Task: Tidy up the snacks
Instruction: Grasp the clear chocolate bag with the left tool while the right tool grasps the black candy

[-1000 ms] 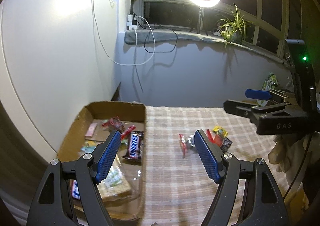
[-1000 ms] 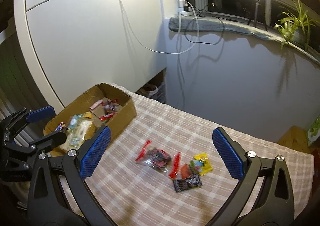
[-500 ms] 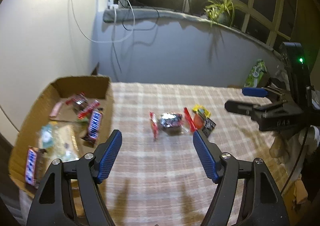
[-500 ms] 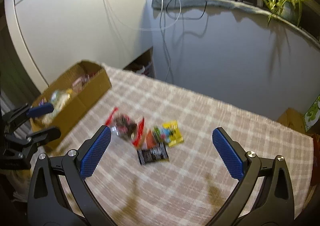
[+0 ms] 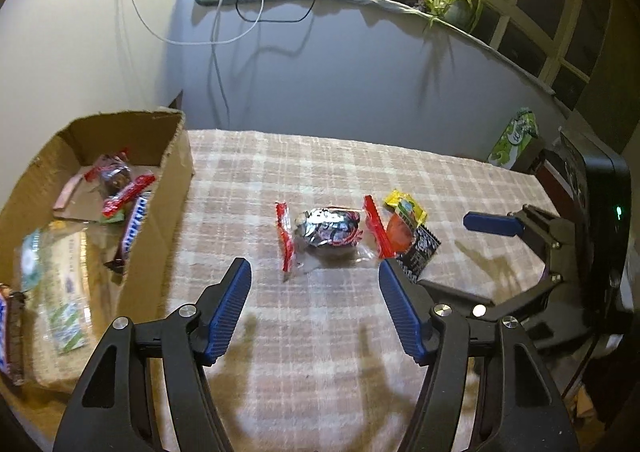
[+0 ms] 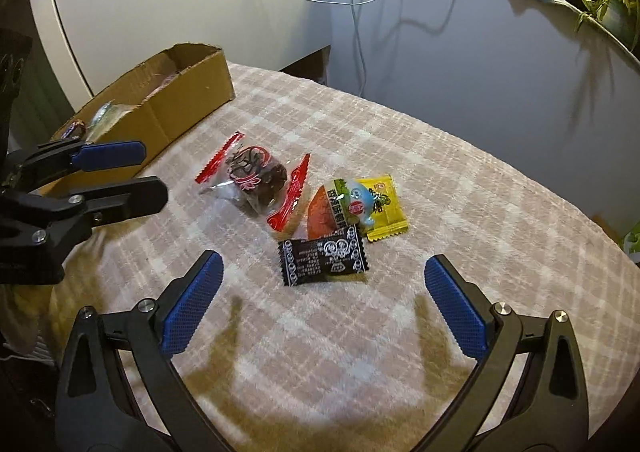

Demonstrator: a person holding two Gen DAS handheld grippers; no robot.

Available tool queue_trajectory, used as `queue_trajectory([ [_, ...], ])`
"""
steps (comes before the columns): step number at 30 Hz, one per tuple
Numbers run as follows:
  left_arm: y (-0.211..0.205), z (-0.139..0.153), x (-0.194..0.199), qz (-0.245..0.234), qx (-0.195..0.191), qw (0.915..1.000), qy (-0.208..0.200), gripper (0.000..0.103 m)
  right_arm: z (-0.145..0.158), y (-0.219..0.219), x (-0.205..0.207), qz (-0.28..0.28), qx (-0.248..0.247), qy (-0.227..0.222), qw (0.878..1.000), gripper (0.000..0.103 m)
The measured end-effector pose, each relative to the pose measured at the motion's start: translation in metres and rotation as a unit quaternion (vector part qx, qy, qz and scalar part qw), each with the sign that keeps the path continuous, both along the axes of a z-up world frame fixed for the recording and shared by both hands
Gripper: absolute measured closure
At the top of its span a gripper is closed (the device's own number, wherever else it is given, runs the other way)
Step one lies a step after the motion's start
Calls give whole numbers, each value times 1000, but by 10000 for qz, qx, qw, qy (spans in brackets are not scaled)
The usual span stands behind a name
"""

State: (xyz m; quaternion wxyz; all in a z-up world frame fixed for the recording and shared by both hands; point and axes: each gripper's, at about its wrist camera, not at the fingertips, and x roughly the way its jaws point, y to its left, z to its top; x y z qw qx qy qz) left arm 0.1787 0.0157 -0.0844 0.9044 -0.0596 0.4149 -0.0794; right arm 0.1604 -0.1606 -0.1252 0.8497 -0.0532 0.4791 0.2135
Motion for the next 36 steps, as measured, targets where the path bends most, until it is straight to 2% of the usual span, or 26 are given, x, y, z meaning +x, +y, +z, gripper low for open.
queue_trajectory([
  [11,-13,-24,39,-21,10,9997,235,37,-13,5,12,-36,56,32,10000,1],
  [17,-15,-34,49,-98,-36,9994,338,37,-21,12,17,32,-80,124,9999,14],
  [19,-16,-36,50,-142,-35,9992,366,37,-23,11,18,16,-105,160,9998,22],
  [22,-17,-36,51,-186,-34,9992,351,50,-23,10,18,-28,-126,129,9998,29],
  [26,-17,-37,50,-211,-23,9992,349,54,-23,7,18,-64,-219,77,9997,39],
  [28,-16,-36,50,-205,-50,9992,340,58,-22,6,18,-70,-273,55,9996,48],
  [29,-15,-36,50,-206,-66,9992,339,62,-22,5,18,-73,-286,52,9996,50],
  [36,-15,-37,45,-196,-76,9994,289,63,-20,-2,7,-56,-256,47,9996,55],
])
